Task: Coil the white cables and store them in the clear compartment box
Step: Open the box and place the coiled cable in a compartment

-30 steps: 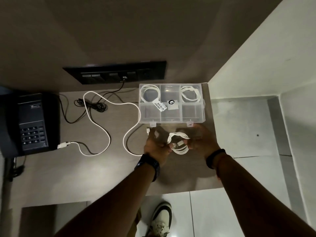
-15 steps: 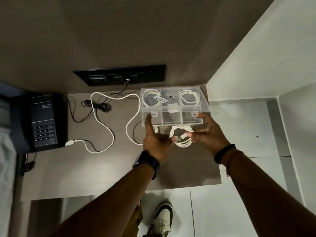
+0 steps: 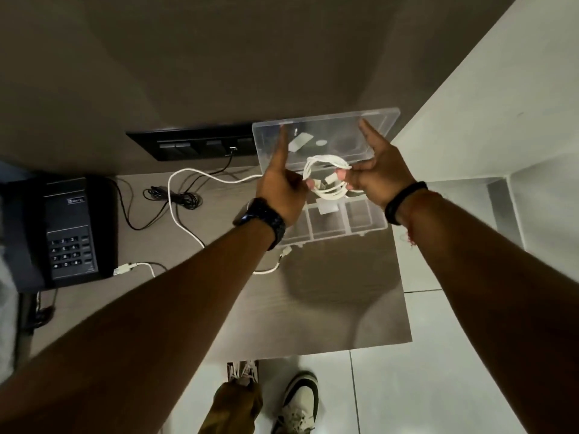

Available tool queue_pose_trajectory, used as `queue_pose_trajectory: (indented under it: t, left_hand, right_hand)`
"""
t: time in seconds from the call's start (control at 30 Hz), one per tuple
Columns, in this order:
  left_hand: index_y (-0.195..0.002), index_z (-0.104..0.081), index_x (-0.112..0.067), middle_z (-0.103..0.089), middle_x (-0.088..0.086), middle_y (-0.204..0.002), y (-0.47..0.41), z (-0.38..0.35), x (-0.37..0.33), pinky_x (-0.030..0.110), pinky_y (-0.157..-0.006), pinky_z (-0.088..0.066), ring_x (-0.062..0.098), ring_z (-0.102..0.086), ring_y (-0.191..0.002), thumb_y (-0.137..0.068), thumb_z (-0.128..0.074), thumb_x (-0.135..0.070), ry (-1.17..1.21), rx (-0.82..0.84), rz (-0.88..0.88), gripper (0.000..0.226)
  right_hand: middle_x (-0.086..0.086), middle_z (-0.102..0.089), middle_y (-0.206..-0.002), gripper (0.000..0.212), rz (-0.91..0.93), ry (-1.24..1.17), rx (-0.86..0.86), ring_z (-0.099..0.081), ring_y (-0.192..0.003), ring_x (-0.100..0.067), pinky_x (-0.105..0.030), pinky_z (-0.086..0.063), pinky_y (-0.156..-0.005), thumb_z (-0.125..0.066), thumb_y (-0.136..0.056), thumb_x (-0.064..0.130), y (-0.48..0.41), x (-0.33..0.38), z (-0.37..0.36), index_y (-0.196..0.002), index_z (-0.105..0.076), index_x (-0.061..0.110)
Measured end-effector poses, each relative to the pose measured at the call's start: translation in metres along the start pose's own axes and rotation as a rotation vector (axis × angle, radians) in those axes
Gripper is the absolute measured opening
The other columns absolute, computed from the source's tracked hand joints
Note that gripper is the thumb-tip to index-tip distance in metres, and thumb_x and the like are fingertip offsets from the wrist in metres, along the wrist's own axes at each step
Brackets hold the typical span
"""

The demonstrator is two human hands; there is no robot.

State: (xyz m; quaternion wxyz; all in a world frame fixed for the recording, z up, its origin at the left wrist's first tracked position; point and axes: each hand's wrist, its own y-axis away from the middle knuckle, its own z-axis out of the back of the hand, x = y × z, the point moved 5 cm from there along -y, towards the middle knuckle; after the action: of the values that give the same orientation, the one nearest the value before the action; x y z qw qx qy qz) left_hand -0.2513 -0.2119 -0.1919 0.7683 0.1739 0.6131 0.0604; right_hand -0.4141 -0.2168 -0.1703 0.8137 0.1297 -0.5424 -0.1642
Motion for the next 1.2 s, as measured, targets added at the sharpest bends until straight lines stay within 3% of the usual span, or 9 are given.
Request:
queue_pose_trajectory:
  t: [0.07,0.23,0.4,0.57,0.77,0.9,1.0,1.1,1.2]
  left_hand:
    - [-0.147,-0.002,-0.037,-0.061,0.013,-0.074,-0.002,0.002,0.004,0.022,-0.062,-0.052,0.021,-0.058,-0.063,-0.085,-0.061,0.001,-0.170,-0.020,-0.050,0.094]
    - [-0.133,-0.021,-0.037,-0.054,0.001,-0.056,-0.012,0.001,0.028,0.031,-0.062,-0.053,0.015,-0.056,-0.055,-0.082,-0.061,0.004,-0.073,-0.129,0.056,0.077]
    - [-0.095,-0.041,-0.032,-0.056,-0.009,-0.056,-0.018,-0.014,0.049,0.031,-0.058,-0.053,0.009,-0.057,-0.055,-0.080,-0.064,-0.003,-0.125,-0.152,0.119,0.040]
    - [-0.084,-0.046,-0.033,-0.059,-0.012,-0.058,-0.005,-0.031,0.074,0.020,-0.048,-0.038,0.001,-0.055,-0.057,-0.080,-0.068,-0.015,-0.214,-0.113,0.233,0.028]
    - [-0.083,-0.050,-0.034,-0.061,-0.014,-0.063,0.004,-0.033,0.067,0.018,-0.047,-0.045,0.005,-0.059,-0.059,-0.079,-0.070,-0.020,-0.400,-0.081,0.127,0.025]
    - [-0.097,-0.058,-0.022,-0.073,0.006,-0.082,0.010,-0.036,0.061,0.039,-0.071,-0.056,0.029,-0.067,-0.079,-0.081,-0.068,-0.023,-0.621,-0.024,-0.020,0.019]
    - [-0.100,-0.063,-0.020,-0.068,0.013,-0.085,0.015,-0.036,0.060,0.041,-0.080,-0.052,0.032,-0.060,-0.091,-0.085,-0.063,-0.025,-0.719,-0.017,-0.103,0.016]
    - [-0.101,-0.070,-0.019,-0.069,0.010,-0.080,0.022,-0.034,0.058,0.042,-0.082,-0.044,0.032,-0.053,-0.096,-0.086,-0.062,-0.018,-0.793,-0.095,-0.258,0.017]
    - [-0.111,-0.068,-0.021,-0.074,-0.002,-0.101,0.028,-0.036,0.063,0.043,-0.080,-0.041,0.032,-0.051,-0.099,-0.085,-0.063,-0.011,-0.931,-0.092,-0.392,0.029]
  right_hand:
    - [-0.003,-0.041,-0.149,0.089,0.003,0.035,0.007,-0.065,-0.089,-0.014,-0.021,-0.052,-0.079,-0.071,-0.080,0.003,-0.006,-0.001,-0.006,-0.148,-0.020,0.027]
    - [-0.006,-0.042,-0.147,0.077,-0.021,0.009,-0.109,-0.062,-0.104,-0.023,-0.028,-0.055,-0.085,-0.072,-0.077,0.002,-0.005,-0.019,-0.009,-0.142,-0.034,0.020]
    - [-0.020,-0.066,-0.104,0.024,-0.090,-0.038,-0.164,-0.065,-0.078,-0.023,-0.018,-0.057,-0.055,-0.074,-0.073,-0.004,-0.007,-0.046,-0.006,-0.092,-0.062,0.006]
    - [-0.013,-0.067,-0.086,0.024,-0.250,0.026,-0.152,-0.067,-0.071,-0.024,-0.029,-0.058,-0.061,-0.077,-0.070,-0.001,0.003,-0.086,-0.009,-0.067,-0.058,0.014]
    - [-0.013,-0.068,-0.076,0.022,-0.276,0.076,-0.162,-0.067,-0.064,-0.024,-0.039,-0.059,-0.074,-0.080,-0.068,0.001,0.004,-0.096,-0.011,-0.065,-0.062,0.014]
    - [-0.015,-0.073,-0.081,0.016,-0.221,0.190,-0.227,-0.070,-0.076,-0.031,-0.045,-0.057,-0.082,-0.083,-0.065,0.005,0.011,-0.091,-0.014,-0.077,-0.072,0.007]
    - [-0.017,-0.074,-0.087,0.018,-0.193,0.236,-0.252,-0.070,-0.082,-0.033,-0.048,-0.056,-0.084,-0.082,-0.066,0.005,0.015,-0.092,-0.018,-0.082,-0.074,0.004]
    - [-0.016,-0.074,-0.087,0.016,-0.146,0.302,-0.267,-0.069,-0.082,-0.030,-0.035,-0.054,-0.085,-0.080,-0.070,0.009,0.017,-0.092,-0.021,-0.084,-0.074,0.005]
    - [-0.013,-0.075,-0.088,0.016,-0.094,0.414,-0.294,-0.068,-0.085,-0.026,-0.018,-0.041,-0.075,-0.078,-0.072,0.012,0.021,-0.090,-0.024,-0.086,-0.075,0.007]
